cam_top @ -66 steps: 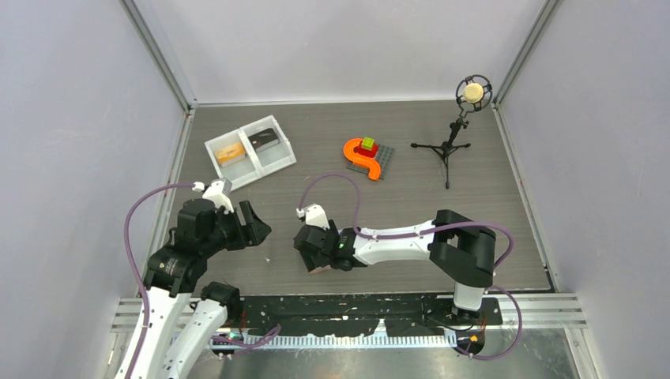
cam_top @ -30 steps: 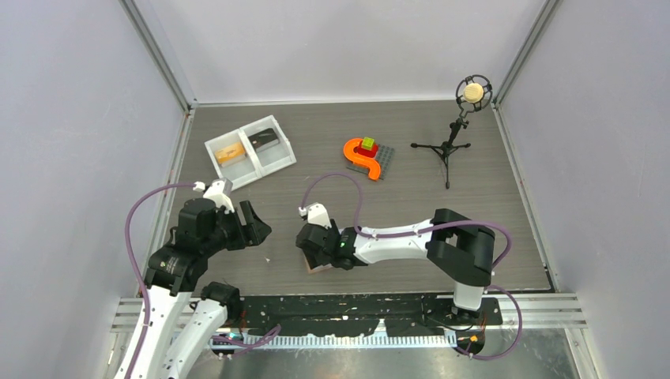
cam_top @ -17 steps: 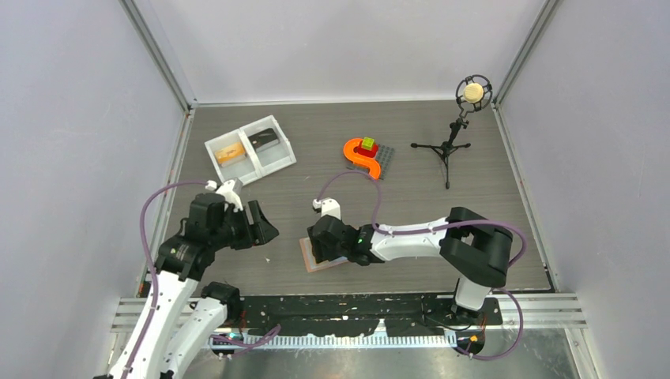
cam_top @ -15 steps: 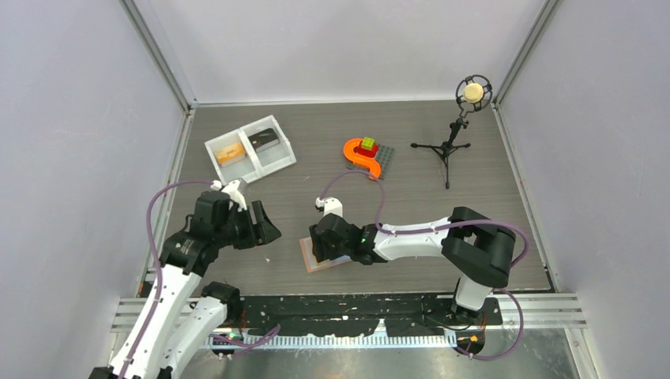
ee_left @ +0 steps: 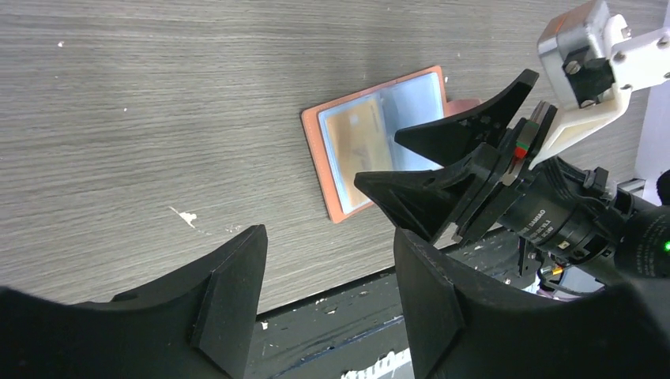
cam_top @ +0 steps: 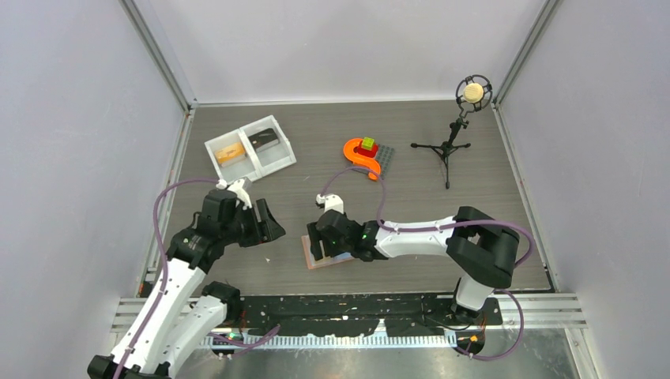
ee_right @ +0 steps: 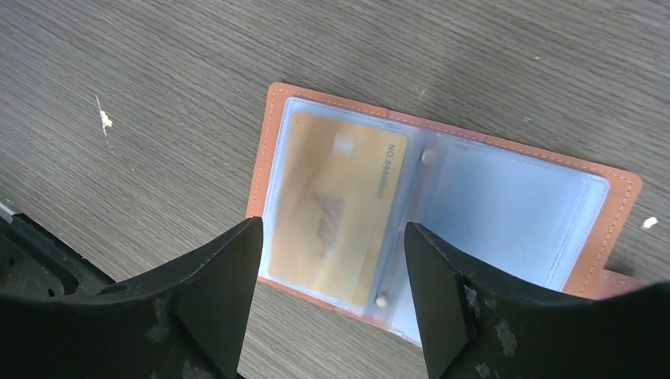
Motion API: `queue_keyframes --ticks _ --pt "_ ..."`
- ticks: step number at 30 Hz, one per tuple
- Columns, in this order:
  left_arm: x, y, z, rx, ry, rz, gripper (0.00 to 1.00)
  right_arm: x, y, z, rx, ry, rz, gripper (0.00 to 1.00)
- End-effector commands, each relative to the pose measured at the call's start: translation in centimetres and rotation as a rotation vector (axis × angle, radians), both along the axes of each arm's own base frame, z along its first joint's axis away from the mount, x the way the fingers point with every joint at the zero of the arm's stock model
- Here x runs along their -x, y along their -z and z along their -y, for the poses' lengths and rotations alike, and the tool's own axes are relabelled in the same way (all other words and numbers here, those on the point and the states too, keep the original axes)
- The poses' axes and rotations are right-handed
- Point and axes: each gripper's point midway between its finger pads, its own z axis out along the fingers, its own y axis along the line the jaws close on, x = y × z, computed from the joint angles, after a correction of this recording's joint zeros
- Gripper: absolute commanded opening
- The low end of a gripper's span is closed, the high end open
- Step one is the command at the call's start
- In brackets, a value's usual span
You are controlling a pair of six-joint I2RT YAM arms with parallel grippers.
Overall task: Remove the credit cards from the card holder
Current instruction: Remove the credit card from the card holder.
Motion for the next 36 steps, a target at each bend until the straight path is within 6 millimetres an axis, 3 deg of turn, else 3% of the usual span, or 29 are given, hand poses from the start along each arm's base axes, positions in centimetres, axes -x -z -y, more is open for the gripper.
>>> queue_keyframes --ticks 1,12,18,25,32,36 --pt "-1.1 -2.7 -0.2 0.014 -0.025 0.109 0.63 -0.6 -1.3 -0.3 0.055 0.02 0.066 0.74" --pt "-0.2 -1.9 -0.6 0.003 -0.023 0.106 0.63 -0.2 0.9 -0.6 0.167 0.03 0.067 0.75" --pt "-0.1 -2.0 -0.7 0.001 -0.026 0.112 0.64 0.1 1.4 -0.4 0.174 0.032 0.069 0.63" --pt "0.0 -1.4 -0.6 0.005 -0.02 0.099 0.64 0.1 1.5 -0.2 0.178 0.042 0.068 0.6" --pt "-0.1 -1.4 -0.4 0.008 -0.02 0.092 0.64 0.0 0.6 -0.2 0.188 0.05 0.084 0.74" --pt "-0.2 -1.8 -0.5 0.008 -0.019 0.11 0.64 -0.1 0.8 -0.5 0.2 0.051 0.085 0.76"
